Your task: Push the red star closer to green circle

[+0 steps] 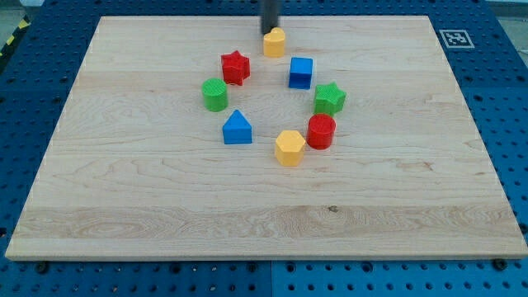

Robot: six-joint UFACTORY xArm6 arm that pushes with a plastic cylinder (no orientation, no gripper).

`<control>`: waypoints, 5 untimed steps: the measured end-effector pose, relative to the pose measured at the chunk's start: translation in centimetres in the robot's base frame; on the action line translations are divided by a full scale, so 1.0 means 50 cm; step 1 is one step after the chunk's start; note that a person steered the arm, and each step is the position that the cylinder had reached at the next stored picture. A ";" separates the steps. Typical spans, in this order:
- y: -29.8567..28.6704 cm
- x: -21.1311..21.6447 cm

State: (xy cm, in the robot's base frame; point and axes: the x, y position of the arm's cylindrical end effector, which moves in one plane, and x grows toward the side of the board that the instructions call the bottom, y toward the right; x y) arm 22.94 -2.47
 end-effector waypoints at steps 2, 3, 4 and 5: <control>-0.042 0.128; -0.016 0.141; -0.014 0.143; -0.014 0.158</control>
State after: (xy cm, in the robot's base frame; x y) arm 30.86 -3.16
